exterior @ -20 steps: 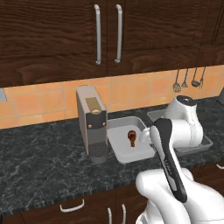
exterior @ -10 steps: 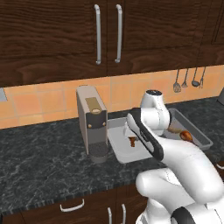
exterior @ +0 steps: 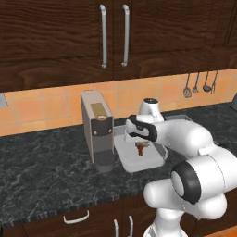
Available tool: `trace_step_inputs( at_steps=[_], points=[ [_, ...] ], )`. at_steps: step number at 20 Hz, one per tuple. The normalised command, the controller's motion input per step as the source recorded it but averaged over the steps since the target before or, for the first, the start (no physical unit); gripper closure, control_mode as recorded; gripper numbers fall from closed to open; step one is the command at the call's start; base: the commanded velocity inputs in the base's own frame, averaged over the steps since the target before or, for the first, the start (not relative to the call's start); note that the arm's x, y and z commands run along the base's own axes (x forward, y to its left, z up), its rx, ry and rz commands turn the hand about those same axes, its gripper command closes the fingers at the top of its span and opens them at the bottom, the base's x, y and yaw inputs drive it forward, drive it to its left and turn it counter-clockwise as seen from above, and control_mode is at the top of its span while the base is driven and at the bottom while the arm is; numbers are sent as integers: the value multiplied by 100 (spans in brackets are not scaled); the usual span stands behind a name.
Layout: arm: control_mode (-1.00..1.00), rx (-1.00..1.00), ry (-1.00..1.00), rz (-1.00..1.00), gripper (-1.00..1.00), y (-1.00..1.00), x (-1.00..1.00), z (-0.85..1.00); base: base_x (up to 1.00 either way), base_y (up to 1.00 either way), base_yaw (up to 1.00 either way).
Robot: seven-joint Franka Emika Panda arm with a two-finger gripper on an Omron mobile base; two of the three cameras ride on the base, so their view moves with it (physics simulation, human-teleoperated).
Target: Place one sweet potato and one chicken drumstick in each tupperware on the nearby counter, to pack two identical lunches.
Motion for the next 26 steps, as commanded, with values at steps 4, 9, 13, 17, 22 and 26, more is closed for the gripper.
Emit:
trace_step_inputs(
  at_steps=[4, 9, 13, 17, 22, 26],
  points=[
    [-100, 0, 0, 5, 100, 10, 29, -77, 0, 0, 0],
    [-100, 0, 0, 0, 100, 6, 0, -13, 0, 0, 0],
    [-100, 0, -2, 0, 100, 0, -1, 2, 0, 0, 0],
    [-100, 1, 0, 0, 100, 0, 0, -14, 0, 0, 0],
    [-100, 0, 0, 0, -100, 0, 0, -3, 0, 0, 0],
    [-100, 0, 0, 0, -100, 0, 0, 0, 0, 0, 0]
  ],
)
